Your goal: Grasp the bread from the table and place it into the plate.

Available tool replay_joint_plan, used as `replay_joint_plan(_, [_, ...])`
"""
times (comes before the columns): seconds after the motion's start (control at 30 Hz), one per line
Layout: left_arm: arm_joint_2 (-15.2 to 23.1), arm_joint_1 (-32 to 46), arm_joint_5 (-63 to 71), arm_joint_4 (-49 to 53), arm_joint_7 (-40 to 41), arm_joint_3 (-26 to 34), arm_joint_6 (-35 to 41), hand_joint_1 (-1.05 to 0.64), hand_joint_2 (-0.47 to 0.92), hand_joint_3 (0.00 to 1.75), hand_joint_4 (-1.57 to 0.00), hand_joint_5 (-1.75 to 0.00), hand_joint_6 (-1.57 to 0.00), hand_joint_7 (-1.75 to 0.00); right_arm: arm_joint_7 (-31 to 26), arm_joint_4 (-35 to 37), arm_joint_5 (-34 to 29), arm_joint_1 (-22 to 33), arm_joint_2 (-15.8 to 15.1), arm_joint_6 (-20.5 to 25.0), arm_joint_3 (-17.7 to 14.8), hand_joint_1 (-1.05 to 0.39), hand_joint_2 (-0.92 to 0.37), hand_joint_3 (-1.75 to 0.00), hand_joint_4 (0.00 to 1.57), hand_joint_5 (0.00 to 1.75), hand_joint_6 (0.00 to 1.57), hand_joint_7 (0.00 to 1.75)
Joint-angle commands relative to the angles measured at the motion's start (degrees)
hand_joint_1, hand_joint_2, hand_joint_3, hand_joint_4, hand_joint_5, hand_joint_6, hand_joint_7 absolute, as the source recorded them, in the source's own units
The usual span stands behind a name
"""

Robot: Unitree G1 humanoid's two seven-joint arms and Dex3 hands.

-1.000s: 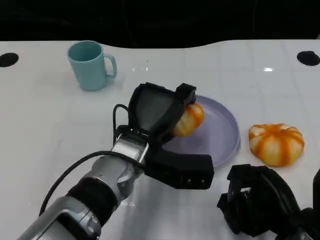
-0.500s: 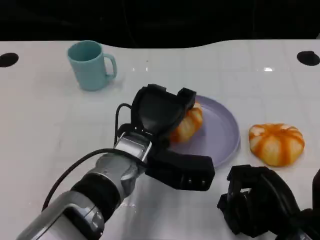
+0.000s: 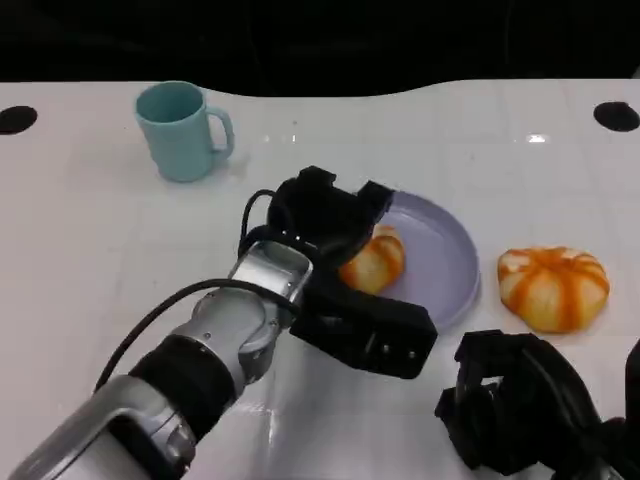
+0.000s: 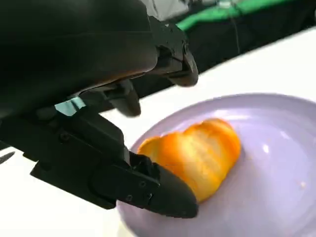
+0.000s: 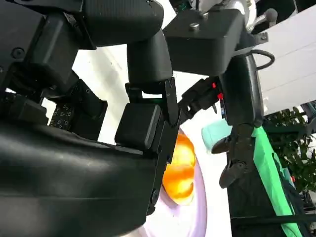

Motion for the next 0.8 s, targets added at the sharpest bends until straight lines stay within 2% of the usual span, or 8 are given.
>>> replay_joint_plan(0.03, [2.34, 0.83, -1.08, -5.03, -5.69, 0.41, 0.23, -1.05, 0.92, 0.25, 0.0, -0.67, 0.0, -0.27, -0.27, -0.48, -0.2, 0.35, -0.77, -0.31, -0.04, -1.05, -0.02, -1.49, 1.45, 1.45, 1.56, 0.98])
replay_joint_plan(0.2, [4.07, 2.14, -0.96, -10.35, -8.69, 1.01, 0.88, -1.05, 0.92, 0.28, 0.0, -0.69, 0.0, -0.28, -0.01, -0.3, -0.08, 0.34, -0.68, -0.75, -0.08, -1.05, -0.02, -1.5, 1.44, 1.45, 1.56, 0.98])
replay_joint_plan(0.37, [6.63, 4.9, -1.27, -16.31, -8.33, 2.24, 0.06, -1.05, 0.92, 0.24, -0.02, -0.81, 0.0, -0.37, -0.87, -1.05, -0.25, 0.44, -0.65, 0.19, 0.02, -1.05, -0.02, -1.49, 1.45, 1.45, 1.56, 0.99])
replay_joint_plan(0.5, [8.73, 8.46, -3.44, -20.18, -5.13, 4.72, -3.36, -1.05, 0.92, 0.13, -0.09, -0.89, -0.03, -0.47, -1.07, -1.17, -0.15, 0.39, -0.81, 0.56, 0.12, -1.05, -0.02, -1.49, 1.45, 1.46, 1.57, 1.0])
replay_joint_plan(0.8, [12.05, 14.72, -13.53, -27.23, -7.71, 11.47, -10.03, -0.92, 0.92, 0.14, -0.15, -0.92, -0.06, -0.57, -0.77, -1.17, 0.33, 0.19, -0.88, 0.95, 0.07, -1.05, -0.02, -1.47, 1.45, 1.47, 1.57, 1.0])
